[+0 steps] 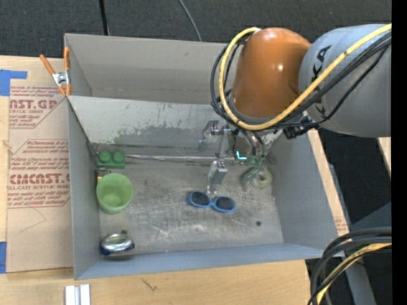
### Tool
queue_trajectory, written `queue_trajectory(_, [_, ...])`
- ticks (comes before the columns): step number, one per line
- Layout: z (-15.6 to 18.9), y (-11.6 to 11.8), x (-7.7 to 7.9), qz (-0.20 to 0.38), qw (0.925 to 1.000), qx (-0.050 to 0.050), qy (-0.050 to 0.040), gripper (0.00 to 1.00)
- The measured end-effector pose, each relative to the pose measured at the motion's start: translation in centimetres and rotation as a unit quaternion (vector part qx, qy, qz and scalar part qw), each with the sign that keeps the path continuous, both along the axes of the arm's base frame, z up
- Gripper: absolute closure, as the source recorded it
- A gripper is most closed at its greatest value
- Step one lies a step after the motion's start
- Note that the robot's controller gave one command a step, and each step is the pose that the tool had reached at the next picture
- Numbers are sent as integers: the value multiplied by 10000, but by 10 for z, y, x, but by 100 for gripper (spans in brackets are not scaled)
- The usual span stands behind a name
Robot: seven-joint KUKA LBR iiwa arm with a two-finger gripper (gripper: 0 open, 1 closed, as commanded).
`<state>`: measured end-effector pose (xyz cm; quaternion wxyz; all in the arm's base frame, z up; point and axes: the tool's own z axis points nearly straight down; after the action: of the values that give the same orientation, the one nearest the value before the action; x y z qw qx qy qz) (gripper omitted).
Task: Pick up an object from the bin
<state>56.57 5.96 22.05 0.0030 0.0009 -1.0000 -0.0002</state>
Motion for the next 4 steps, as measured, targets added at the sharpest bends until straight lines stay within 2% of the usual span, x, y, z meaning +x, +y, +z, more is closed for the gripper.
queue_trajectory(1, [-150, -65, -35, -513, 9986, 12, -85, 0])
queue_trajectory(2, [-119, -50, -46, -673, 9977, 4, -41, 0])
queue_trajectory(3, [-121, -65, -33, -867, 9962, -2, -37, 0])
queue_trajectory(4, [-148, -55, -46, -916, 9957, -2, -105, 0])
